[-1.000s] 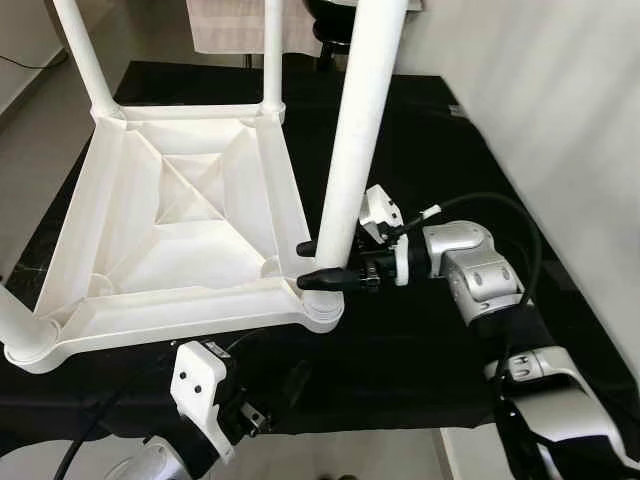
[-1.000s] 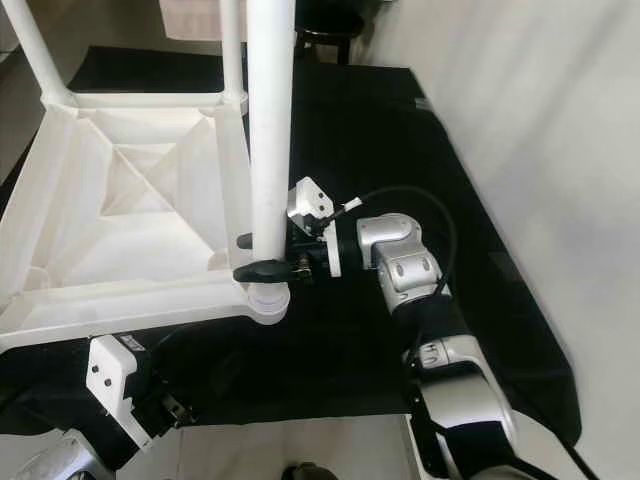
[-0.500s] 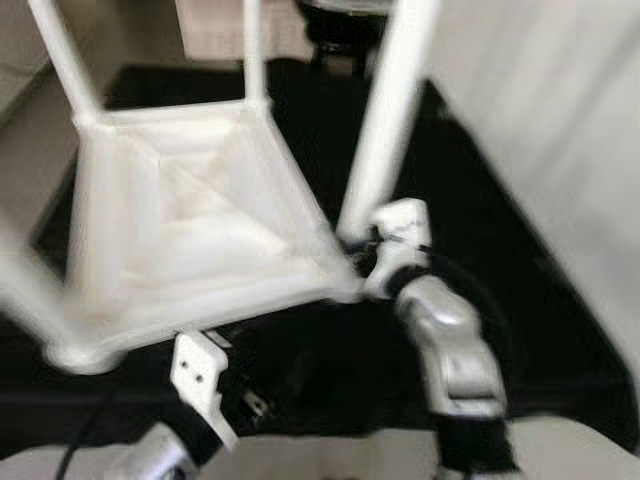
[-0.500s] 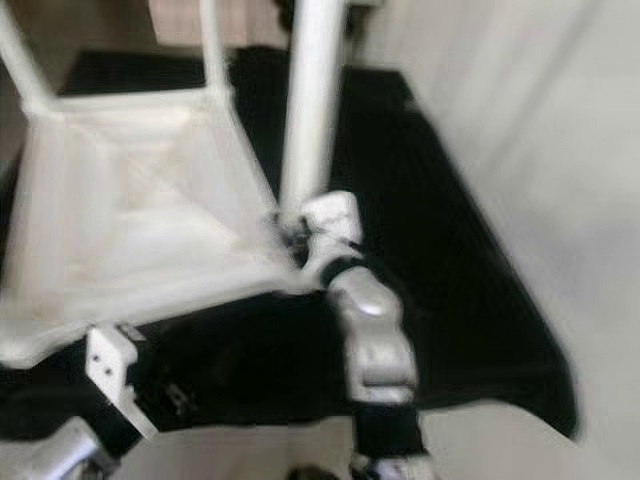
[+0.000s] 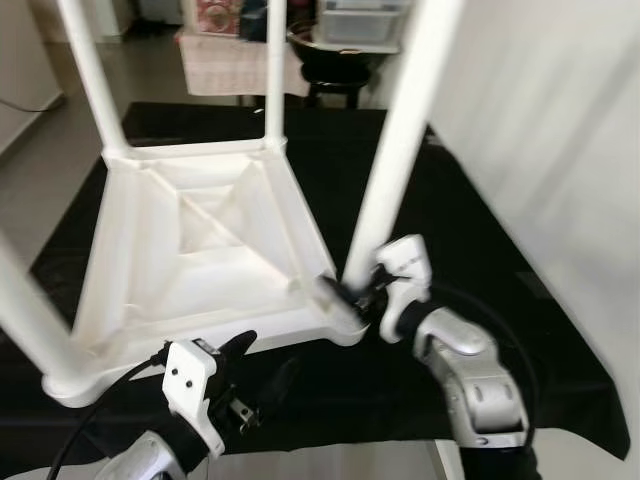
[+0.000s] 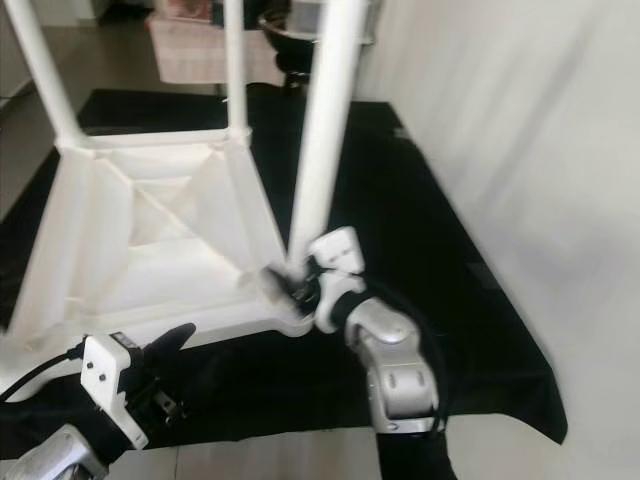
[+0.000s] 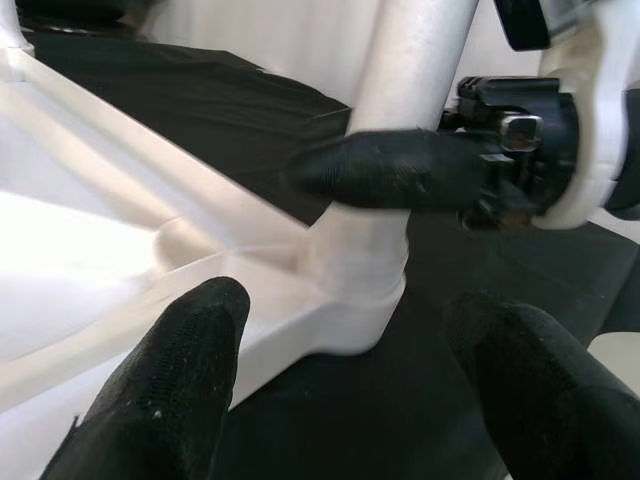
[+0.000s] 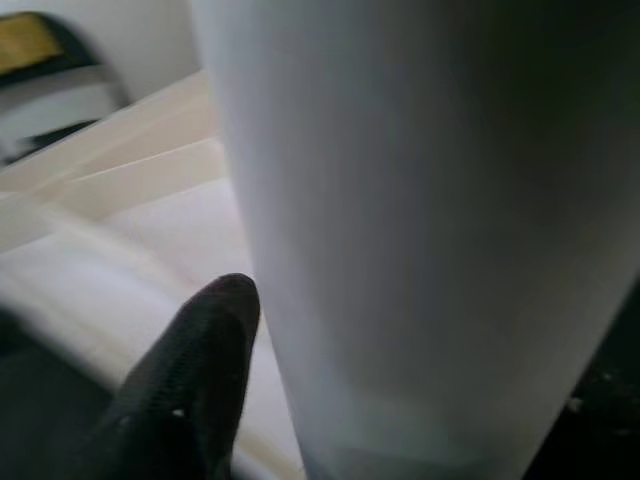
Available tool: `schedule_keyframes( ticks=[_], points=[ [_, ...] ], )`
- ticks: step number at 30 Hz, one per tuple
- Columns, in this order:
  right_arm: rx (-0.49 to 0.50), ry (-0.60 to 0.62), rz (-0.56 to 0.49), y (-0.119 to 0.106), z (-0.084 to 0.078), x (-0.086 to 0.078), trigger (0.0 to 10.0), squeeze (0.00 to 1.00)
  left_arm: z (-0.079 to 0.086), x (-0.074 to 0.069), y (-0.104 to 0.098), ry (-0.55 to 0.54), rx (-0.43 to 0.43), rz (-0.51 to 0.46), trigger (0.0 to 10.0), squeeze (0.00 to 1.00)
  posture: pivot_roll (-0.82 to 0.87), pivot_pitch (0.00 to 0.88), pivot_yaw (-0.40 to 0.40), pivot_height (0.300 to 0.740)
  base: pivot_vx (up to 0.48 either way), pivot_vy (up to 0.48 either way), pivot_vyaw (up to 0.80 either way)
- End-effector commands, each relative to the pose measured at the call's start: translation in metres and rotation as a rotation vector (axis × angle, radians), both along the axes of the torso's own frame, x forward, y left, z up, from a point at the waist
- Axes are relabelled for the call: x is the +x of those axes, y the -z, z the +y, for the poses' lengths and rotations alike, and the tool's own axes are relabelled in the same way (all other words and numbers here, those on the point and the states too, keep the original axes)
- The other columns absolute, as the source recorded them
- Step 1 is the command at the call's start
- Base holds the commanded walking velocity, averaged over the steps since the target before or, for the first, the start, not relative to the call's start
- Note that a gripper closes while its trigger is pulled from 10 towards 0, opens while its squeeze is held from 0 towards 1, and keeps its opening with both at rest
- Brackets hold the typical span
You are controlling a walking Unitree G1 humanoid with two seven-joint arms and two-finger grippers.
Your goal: Building children table
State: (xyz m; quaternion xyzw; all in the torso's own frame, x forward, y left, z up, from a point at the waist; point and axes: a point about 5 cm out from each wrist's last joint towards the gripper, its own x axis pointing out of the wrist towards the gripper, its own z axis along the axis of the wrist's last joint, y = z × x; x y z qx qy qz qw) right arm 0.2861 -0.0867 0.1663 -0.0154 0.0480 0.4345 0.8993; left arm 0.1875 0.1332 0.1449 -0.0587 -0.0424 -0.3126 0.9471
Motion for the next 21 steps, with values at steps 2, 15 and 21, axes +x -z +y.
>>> schedule_keyframes(
  ticks=[2,15,21],
  points=[
    [-0.021,-0.174,-0.028,-0.010,0.007,0.001,10.0,1.00,0.000,-0.002,0.003,0.001,-0.006,0.014,10.0,0.00,-0.18,0.110,-0.098,0.740,0.000,0.000,0.00],
    [-0.138,-0.618,-0.079,-0.025,0.008,0.030,10.0,0.00,-0.005,-0.009,0.001,0.013,-0.014,0.019,10.0,0.00,-0.13,0.144,-0.105,0.740,0.000,0.000,0.00],
    [-0.167,-0.651,-0.080,-0.029,0.007,0.041,0.0,0.00,-0.007,-0.011,0.001,0.017,-0.016,0.023,10.0,0.00,-0.12,0.152,-0.110,0.740,0.000,0.000,0.00]
  ],
)
